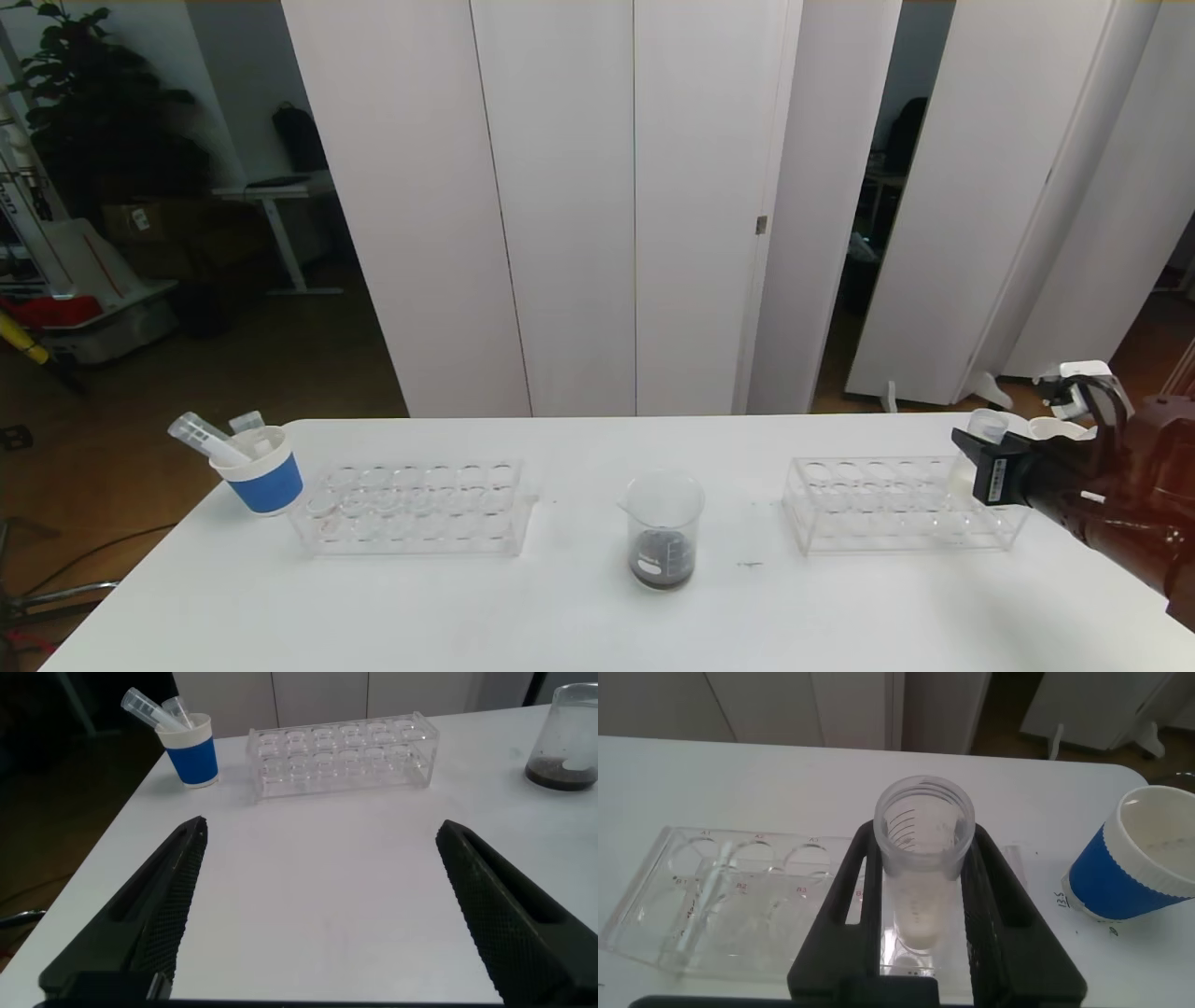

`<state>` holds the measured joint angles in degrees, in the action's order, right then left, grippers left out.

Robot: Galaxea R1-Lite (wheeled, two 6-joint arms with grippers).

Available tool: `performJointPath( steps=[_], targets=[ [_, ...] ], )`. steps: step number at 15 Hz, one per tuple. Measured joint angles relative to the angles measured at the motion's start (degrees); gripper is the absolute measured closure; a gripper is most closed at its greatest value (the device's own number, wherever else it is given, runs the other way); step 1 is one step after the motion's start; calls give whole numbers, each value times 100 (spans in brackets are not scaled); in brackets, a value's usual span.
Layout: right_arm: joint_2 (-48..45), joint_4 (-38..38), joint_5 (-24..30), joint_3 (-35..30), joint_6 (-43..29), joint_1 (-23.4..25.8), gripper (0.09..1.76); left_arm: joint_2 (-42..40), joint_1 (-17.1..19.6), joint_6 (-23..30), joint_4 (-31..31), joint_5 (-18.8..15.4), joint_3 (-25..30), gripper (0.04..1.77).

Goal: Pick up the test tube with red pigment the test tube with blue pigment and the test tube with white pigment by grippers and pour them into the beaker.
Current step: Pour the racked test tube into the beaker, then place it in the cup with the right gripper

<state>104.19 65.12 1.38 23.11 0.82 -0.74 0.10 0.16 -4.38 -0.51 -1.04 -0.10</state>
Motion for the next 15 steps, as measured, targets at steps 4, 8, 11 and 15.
performJointPath(
  steps=[4, 8, 11, 15],
  targets=[
    [-321, -269, 40, 148, -24, 48, 127, 0, 0, 0, 0, -1, 0, 6],
    [-656, -1024, 33, 751, -38, 115, 127, 0, 0, 0, 0, -1, 0, 6],
    [-850, -1793, 33, 1425, -33, 123, 127, 0, 0, 0, 0, -1, 0, 6],
    [-976, -3026, 330, 2589, -40, 101, 127, 0, 0, 0, 2, -1, 0, 6]
  ],
)
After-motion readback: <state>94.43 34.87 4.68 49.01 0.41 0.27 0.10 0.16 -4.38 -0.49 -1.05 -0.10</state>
